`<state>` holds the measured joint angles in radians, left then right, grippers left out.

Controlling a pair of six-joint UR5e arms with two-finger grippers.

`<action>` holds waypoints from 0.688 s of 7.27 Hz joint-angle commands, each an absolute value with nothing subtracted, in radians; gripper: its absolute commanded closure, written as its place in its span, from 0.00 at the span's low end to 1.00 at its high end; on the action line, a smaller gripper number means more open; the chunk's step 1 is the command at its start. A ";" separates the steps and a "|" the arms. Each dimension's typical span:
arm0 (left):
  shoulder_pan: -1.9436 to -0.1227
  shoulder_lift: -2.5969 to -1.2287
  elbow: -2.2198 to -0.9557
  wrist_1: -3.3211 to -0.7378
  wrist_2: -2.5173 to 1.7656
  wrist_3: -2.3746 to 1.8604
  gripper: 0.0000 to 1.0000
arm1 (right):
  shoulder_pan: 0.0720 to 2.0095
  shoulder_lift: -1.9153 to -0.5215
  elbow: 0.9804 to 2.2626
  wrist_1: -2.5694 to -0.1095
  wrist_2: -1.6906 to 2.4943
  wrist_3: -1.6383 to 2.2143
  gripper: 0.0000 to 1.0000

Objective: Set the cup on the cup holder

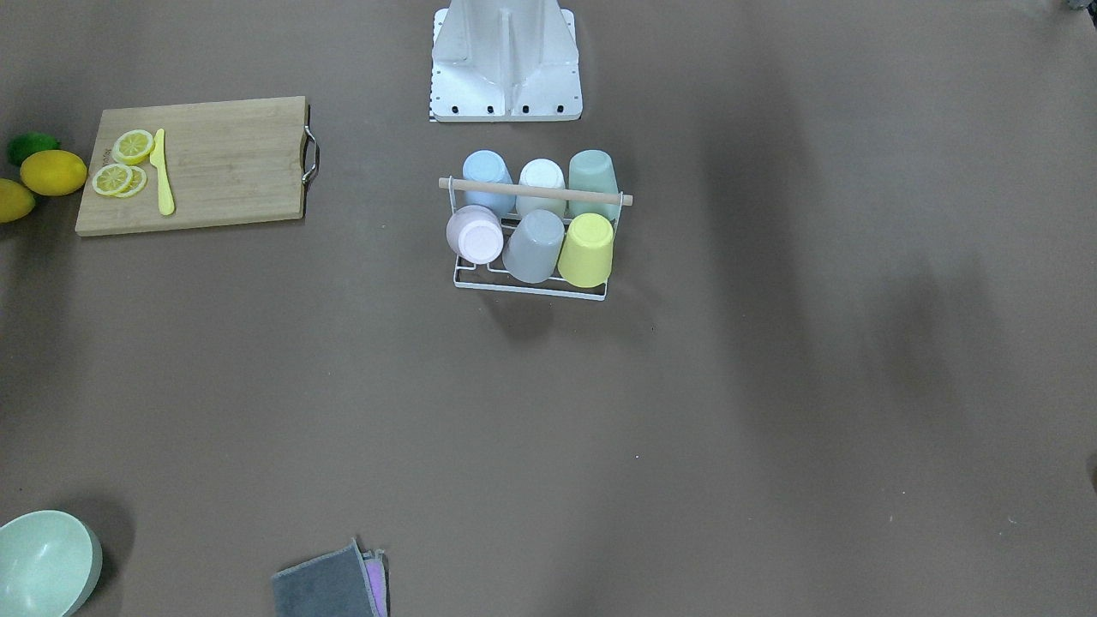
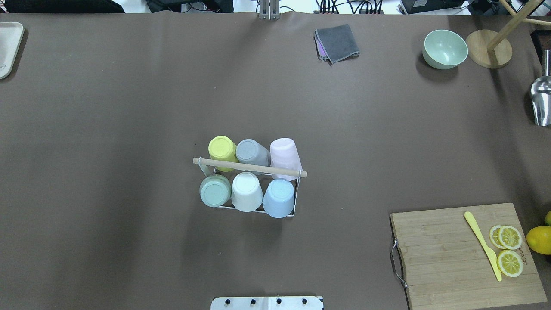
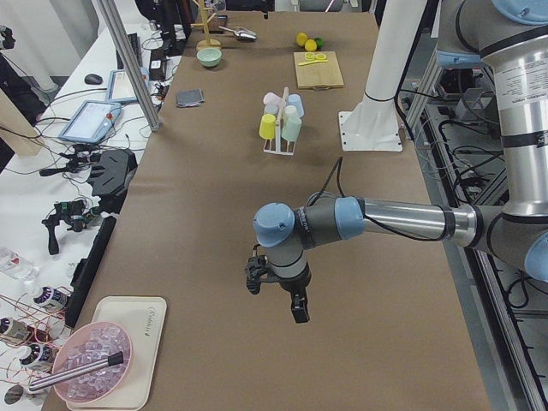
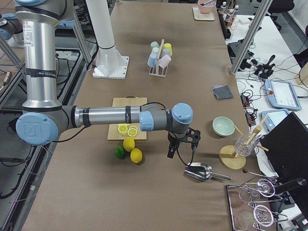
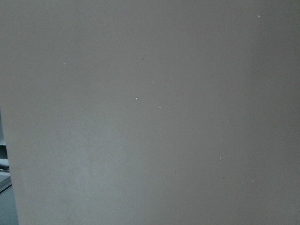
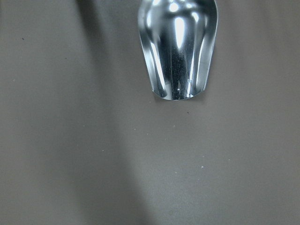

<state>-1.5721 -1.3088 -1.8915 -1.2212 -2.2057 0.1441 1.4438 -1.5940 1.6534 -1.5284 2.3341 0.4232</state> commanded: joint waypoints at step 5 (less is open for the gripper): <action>-1.571 -1.298 -1.662 -1.497 -2.296 0.144 0.03 | 1.445 -1.612 1.654 -1.465 2.342 0.428 0.01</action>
